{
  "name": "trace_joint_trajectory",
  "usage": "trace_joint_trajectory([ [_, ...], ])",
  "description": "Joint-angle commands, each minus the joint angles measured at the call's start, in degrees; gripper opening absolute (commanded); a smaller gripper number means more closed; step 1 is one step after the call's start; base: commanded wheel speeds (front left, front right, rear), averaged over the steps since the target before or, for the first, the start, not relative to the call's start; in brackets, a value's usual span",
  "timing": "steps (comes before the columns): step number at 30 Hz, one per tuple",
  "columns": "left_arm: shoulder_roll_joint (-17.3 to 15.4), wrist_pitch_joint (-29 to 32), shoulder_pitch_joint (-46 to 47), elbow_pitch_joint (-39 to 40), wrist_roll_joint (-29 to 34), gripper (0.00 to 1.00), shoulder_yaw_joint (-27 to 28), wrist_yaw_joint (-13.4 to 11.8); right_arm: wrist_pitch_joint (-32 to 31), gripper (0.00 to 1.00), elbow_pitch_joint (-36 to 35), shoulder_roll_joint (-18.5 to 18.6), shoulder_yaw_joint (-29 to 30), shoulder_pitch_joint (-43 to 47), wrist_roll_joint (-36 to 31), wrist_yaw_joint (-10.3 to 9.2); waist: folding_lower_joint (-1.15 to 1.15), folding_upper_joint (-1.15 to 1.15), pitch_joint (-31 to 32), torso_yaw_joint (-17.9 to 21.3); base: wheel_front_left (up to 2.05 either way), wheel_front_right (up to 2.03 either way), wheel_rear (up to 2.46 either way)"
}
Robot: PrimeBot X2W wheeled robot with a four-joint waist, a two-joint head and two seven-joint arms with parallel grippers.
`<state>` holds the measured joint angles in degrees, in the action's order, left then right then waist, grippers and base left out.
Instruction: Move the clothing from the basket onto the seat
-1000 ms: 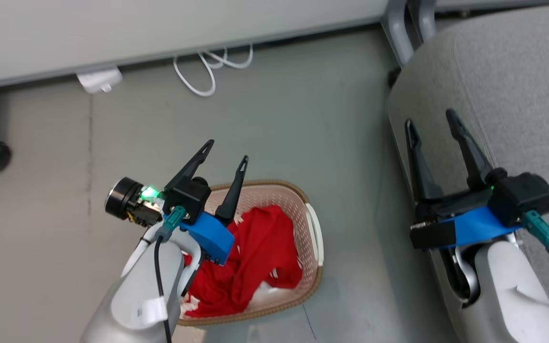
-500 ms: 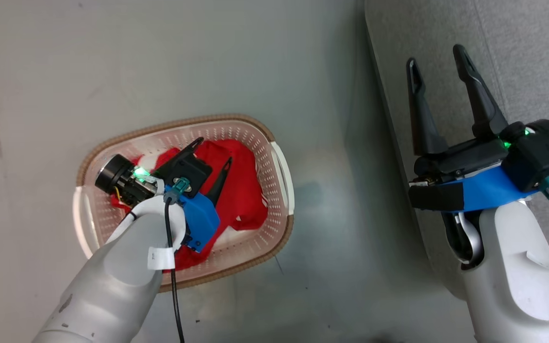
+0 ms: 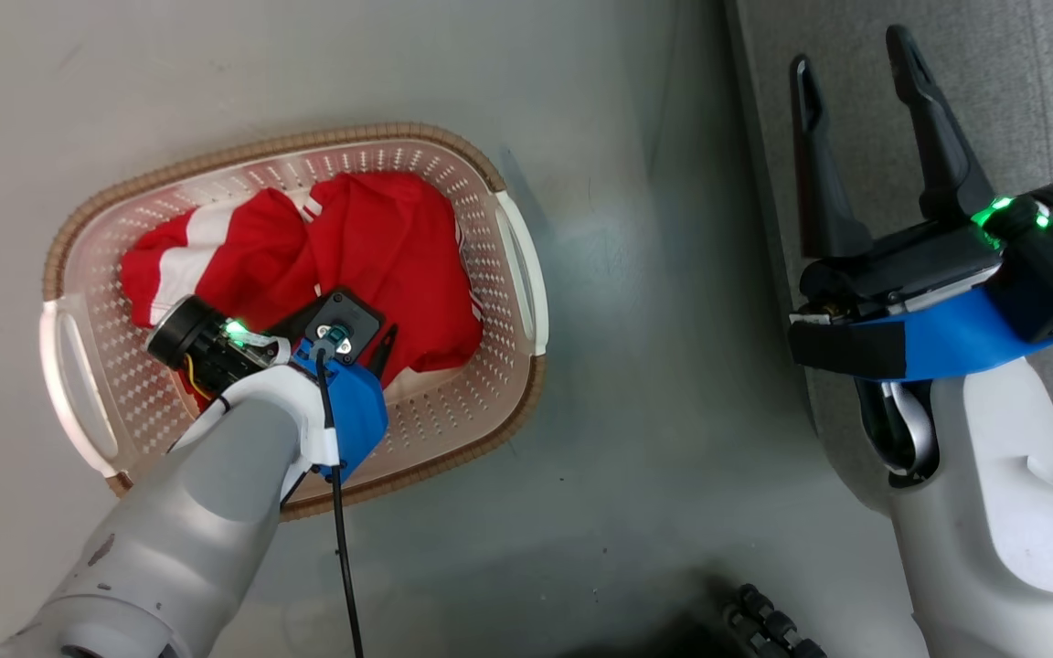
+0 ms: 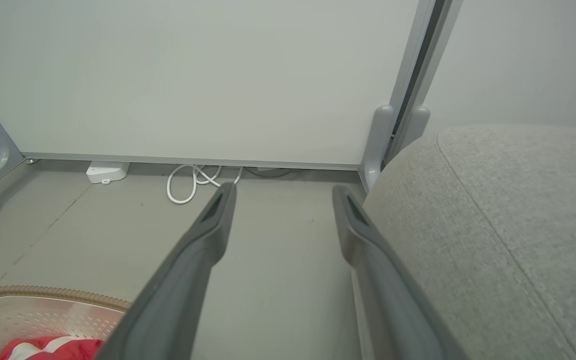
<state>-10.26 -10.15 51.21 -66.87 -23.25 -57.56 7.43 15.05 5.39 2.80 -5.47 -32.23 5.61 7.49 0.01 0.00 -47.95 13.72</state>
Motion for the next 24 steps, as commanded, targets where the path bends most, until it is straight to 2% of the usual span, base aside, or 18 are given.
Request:
trace_joint_trajectory([
  [1,-0.47,0.68,1.24,-0.25,-1.13,1.0,-1.06,0.06,0.2,1.0,-0.54,0.16,0.03,-1.26,-0.24,0.01,-0.01,0.0,-1.87,0.13,0.0,0.0,0.0],
  [12,-3.08,7.09,4.3,-0.78,-10.06,1.0,-7.39,0.06,0.2,1.0,-2.29,0.15,0.3,-3.01,0.33,0.01,-0.01,0.0,-8.0,0.82,0.0,0.0,0.0],
  [22,-3.09,7.7,6.42,1.62,-15.32,1.0,-12.68,0.06,0.2,1.0,-3.48,0.16,0.64,-3.04,0.37,0.01,-0.01,0.0,-10.32,0.87,0.0,0.0,0.0],
  [23,-3.21,7.91,6.72,1.62,-15.59,0.53,-13.14,0.06,0.2,1.0,-3.48,0.16,0.63,-3.09,0.47,0.01,-0.01,0.0,-10.33,0.87,0.0,0.0,0.0],
  [24,-3.25,7.97,6.97,1.62,-15.79,0.22,-13.55,0.07,0.2,1.0,-3.45,0.16,0.6,-3.12,0.59,0.01,-0.01,0.0,-10.31,0.87,0.0,0.0,0.0],
])
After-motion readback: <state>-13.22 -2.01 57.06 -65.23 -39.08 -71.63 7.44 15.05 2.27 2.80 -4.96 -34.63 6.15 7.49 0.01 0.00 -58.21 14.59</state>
